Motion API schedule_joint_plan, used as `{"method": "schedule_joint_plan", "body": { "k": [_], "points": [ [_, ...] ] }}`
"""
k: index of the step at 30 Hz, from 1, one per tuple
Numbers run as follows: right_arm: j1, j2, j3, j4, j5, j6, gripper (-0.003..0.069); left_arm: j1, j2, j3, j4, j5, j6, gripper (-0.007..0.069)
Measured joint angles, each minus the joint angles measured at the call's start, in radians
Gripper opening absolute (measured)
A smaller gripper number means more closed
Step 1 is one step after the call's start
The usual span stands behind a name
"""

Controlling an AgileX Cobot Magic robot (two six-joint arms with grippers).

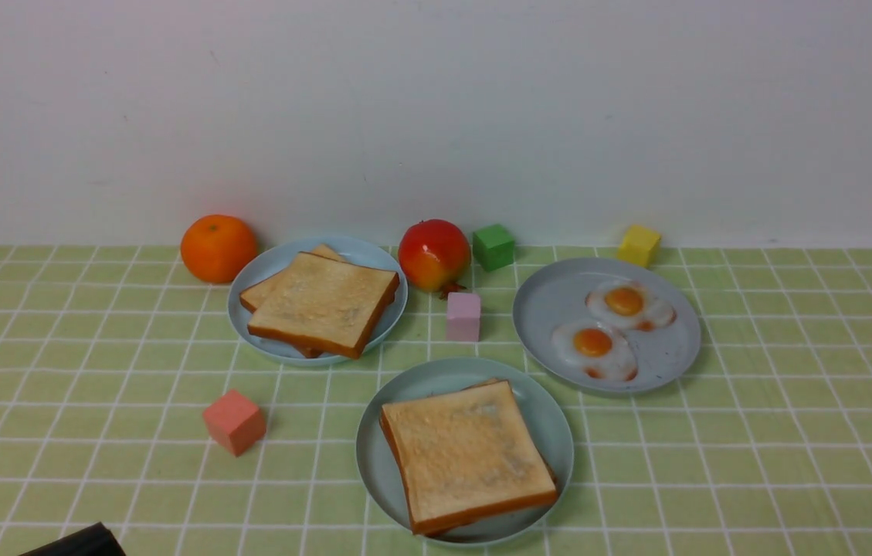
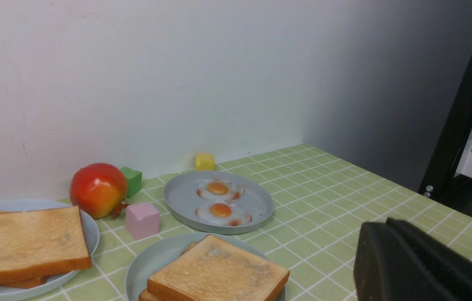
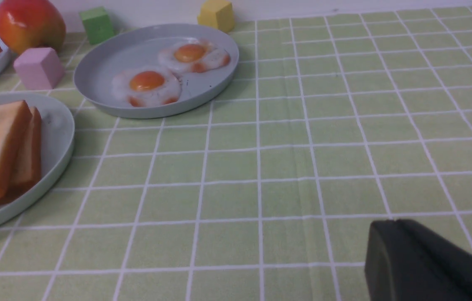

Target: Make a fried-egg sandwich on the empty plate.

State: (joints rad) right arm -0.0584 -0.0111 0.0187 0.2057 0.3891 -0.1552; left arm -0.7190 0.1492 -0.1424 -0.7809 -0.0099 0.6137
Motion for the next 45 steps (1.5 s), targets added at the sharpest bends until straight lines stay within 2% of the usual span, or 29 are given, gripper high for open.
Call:
{"method": "schedule_joint_plan", "body": {
  "k": [22,26,30,33,36,41,42,44,45],
  "points": [
    [0.0,0.0,0.0,-0.003,0.0,0.0,-0.0008,0.0,0.0,0.0,-0.001,0.0,0.0,-0.0009],
    [0.0,0.0,0.0,-0.004,0.0,0.0,-0.0006,0.0,0.0,0.009,-0.001,-0.041,0.0,-0.0006],
    [0.0,0.0,0.0,-0.004,0.0,0.0,-0.0004,0.063,0.0,0.02,0.088,-0.116,-0.036,-0.0004],
    [0.0,0.0,0.0,-0.004,0.0,0.0,-0.0003,0.173,0.0,0.02,0.239,-0.111,-0.143,-0.0003],
    [0.0,0.0,0.0,-0.004,0.0,0.0,0.0,0.368,-0.001,0.035,0.492,-0.042,-0.381,-0.0013],
    [0.0,0.0,0.0,-0.004,0.001,0.0,0.0005,0.618,-0.026,0.095,0.756,0.069,-0.74,-0.0013],
    [0.0,0.0,0.0,-0.004,0.001,0.0,0.0005,0.618,-0.028,0.1,0.756,0.072,-0.752,-0.0013],
    [0.0,0.0,0.0,-0.004,0.001,0.0,0.0007,0.714,-0.083,0.159,0.838,0.125,-0.871,-0.0013],
    [0.0,0.0,0.0,-0.004,0.001,0.0,0.0007,0.719,-0.083,0.159,0.838,0.125,-0.871,-0.0013]
  ]
}}
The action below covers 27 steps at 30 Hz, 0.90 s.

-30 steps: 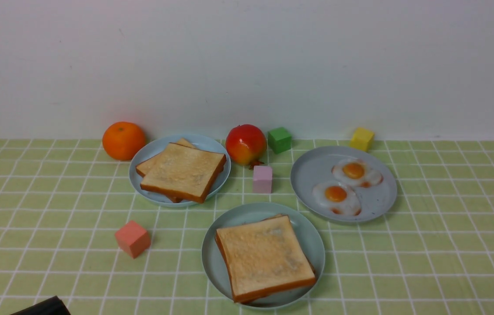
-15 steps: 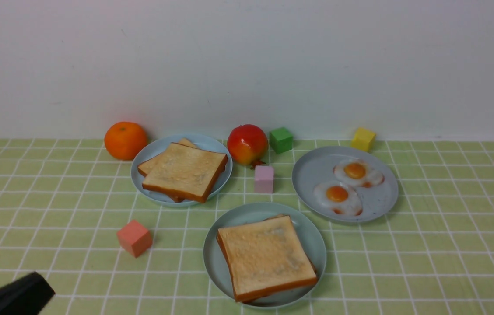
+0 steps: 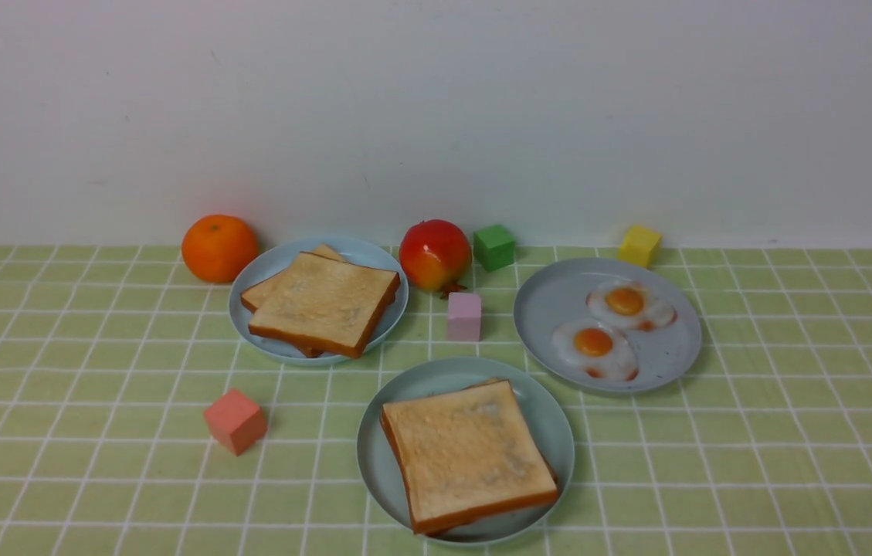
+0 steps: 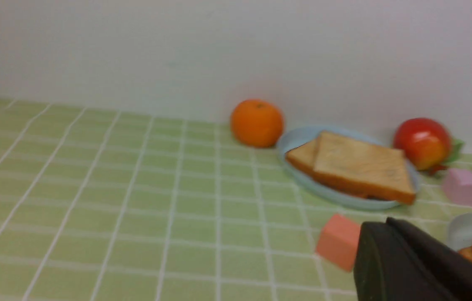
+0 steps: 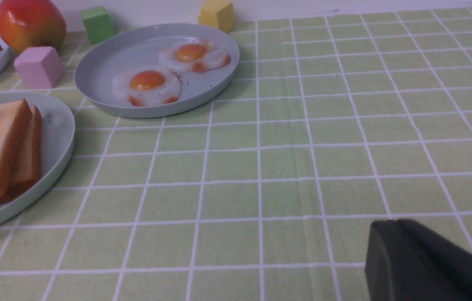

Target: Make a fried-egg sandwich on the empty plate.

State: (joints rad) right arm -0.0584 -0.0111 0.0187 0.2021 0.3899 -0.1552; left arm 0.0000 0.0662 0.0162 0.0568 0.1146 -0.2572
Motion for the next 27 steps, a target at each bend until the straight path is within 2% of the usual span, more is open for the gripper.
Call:
{"method": "schedule_joint_plan", "body": {
  "k": [1,2,4,6,16,27],
  "points": [
    [0.0,0.0,0.0,0.0,0.0,0.0,0.0007,0.023,-0.042,0.008,0.027,0.081,-0.037,-0.0013],
    [0.0,0.0,0.0,0.0,0.0,0.0,0.0008,0.025,-0.047,0.008,0.027,0.081,-0.04,-0.0013],
    [0.0,0.0,0.0,0.0,0.0,0.0,0.001,0.032,-0.074,0.01,0.048,0.231,-0.056,-0.0013],
    [0.0,0.0,0.0,0.0,0.0,0.0,0.0012,0.032,-0.077,0.014,0.054,0.283,-0.055,-0.0013],
    [0.0,0.0,0.0,0.0,0.0,0.0,0.002,0.03,-0.077,0.014,0.026,0.283,-0.048,-0.0013],
    [0.0,0.0,0.0,0.0,0.0,0.0,0.0036,0.03,-0.077,0.014,-0.041,0.282,0.076,-0.0013]
  ]
}}
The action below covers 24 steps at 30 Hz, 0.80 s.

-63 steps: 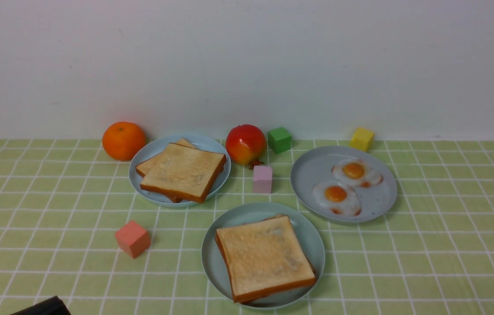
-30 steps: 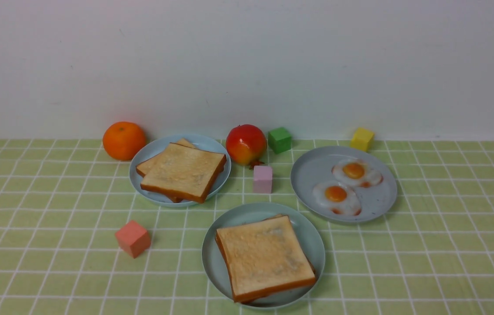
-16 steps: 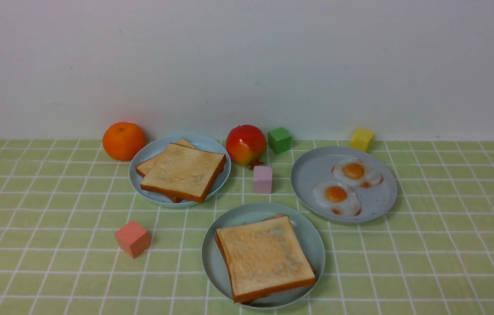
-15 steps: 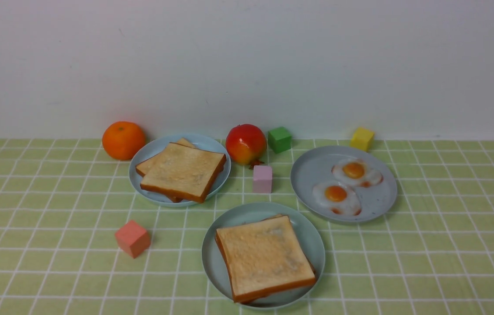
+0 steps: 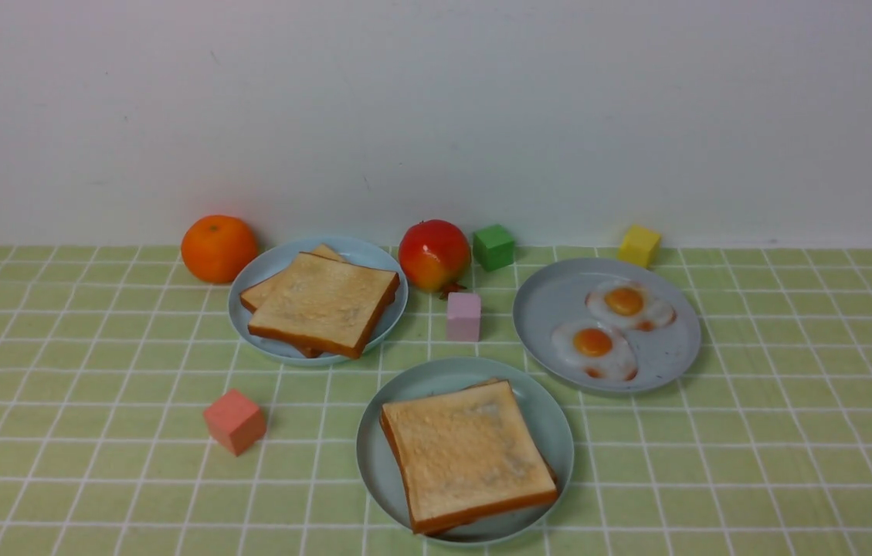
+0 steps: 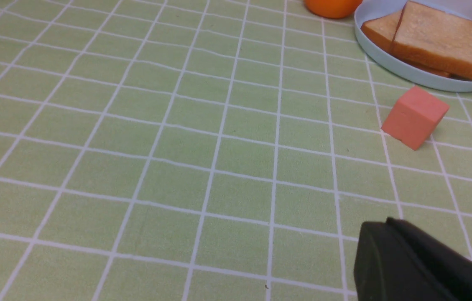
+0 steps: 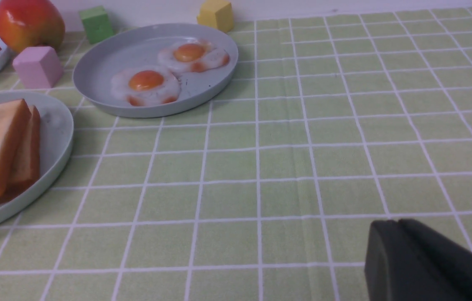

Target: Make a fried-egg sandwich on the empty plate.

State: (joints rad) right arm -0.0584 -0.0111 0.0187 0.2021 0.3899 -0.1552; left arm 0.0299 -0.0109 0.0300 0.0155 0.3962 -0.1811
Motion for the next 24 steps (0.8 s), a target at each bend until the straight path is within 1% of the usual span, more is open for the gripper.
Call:
{"method": "schedule_joint_plan", "body": {
  "k": [5,24],
  "points": [
    [0.0,0.0,0.0,-0.002,0.0,0.0,0.0043,0.0,0.0,0.0,-0.051,-0.001,0.006,-0.0013],
    [0.0,0.0,0.0,-0.002,0.0,0.0,0.0064,-0.001,0.0,0.0,-0.063,-0.001,0.006,-0.001]
  ]
}}
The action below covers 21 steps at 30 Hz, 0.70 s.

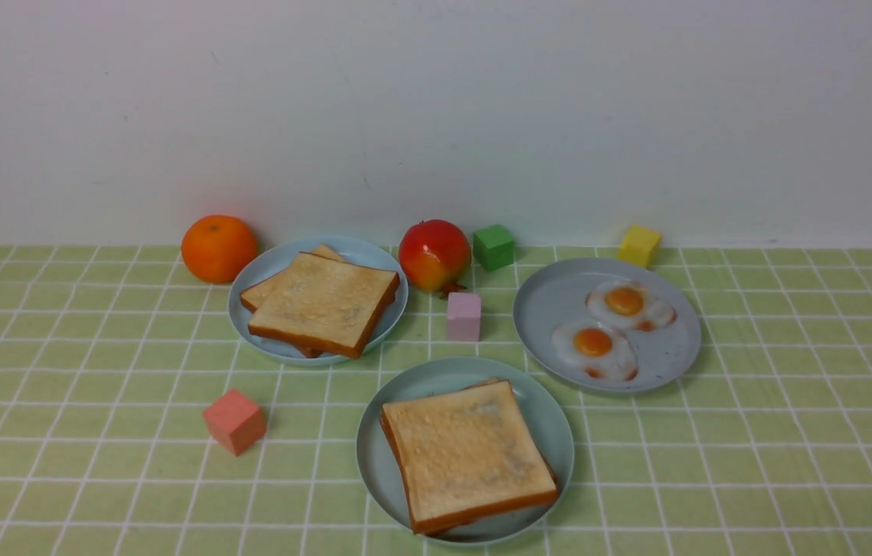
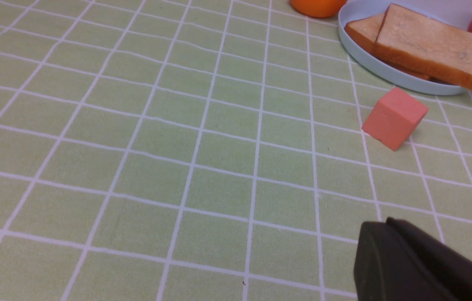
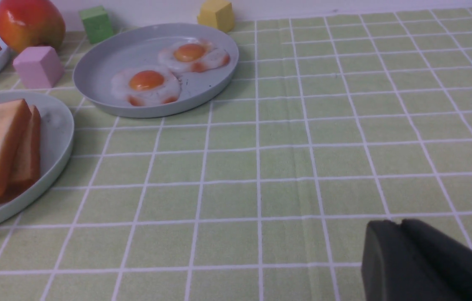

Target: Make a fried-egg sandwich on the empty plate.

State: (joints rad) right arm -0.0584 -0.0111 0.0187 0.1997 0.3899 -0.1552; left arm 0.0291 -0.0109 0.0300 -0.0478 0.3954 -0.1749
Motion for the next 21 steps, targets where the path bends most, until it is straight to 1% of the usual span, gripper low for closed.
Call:
{"method": "schedule_joint_plan", "body": {
  "k": [21],
  "points": [
    [0.0,0.0,0.0,0.0,0.0,0.0,0.009,0.0,0.0,0.0,0.0,0.0,0.0,0.0003]
  ]
}}
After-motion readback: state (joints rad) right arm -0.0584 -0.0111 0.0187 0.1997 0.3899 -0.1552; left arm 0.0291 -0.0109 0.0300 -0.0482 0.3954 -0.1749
